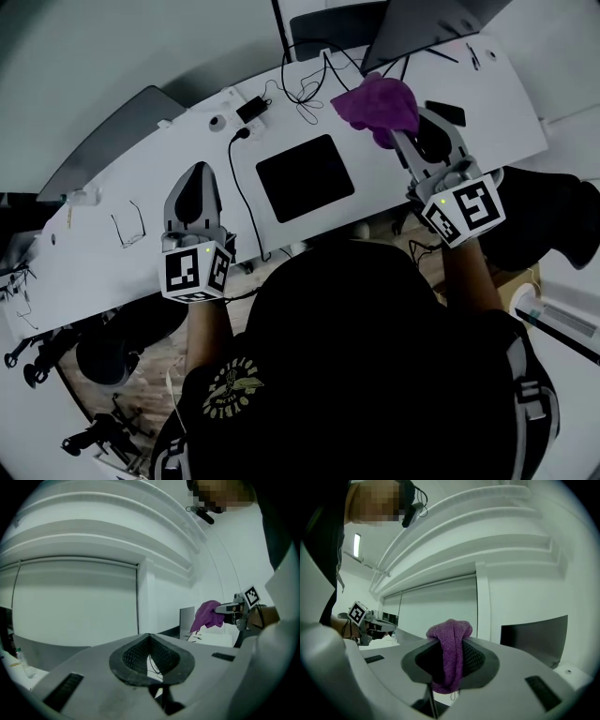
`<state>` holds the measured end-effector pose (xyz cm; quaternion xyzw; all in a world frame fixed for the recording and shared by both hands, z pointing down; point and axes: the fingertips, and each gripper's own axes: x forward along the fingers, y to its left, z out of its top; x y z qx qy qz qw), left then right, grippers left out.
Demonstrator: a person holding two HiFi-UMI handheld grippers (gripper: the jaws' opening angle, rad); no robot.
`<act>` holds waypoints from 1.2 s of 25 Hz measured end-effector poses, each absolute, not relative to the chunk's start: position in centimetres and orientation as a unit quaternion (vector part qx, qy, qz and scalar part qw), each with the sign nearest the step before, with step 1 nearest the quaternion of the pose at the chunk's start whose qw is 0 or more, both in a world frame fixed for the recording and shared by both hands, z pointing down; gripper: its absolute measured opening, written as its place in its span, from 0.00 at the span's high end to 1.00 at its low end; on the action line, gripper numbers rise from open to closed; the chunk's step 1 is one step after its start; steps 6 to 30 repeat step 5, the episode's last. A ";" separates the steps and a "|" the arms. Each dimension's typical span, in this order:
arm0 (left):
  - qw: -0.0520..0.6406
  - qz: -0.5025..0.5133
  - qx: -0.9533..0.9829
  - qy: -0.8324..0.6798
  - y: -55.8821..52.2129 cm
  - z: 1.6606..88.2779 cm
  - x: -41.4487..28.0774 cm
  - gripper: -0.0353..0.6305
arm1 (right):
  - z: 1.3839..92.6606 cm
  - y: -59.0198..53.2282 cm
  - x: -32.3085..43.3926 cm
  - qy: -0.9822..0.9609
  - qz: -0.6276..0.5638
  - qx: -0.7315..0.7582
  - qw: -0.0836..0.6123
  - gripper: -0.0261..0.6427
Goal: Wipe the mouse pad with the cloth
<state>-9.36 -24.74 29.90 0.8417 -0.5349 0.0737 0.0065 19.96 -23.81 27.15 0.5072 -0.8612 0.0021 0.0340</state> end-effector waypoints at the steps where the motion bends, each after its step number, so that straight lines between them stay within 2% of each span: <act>1: 0.007 0.074 0.841 -0.535 -24.7 30.0 -9.7 0.94 | 27.2 -23.8 19.8 -0.860 0.002 0.508 0.035 0.83; 30: 0.011 0.076 0.841 -0.536 -24.4 30.5 -11.2 0.94 | 27.7 -23.5 18.9 -0.857 0.008 0.514 0.038 0.83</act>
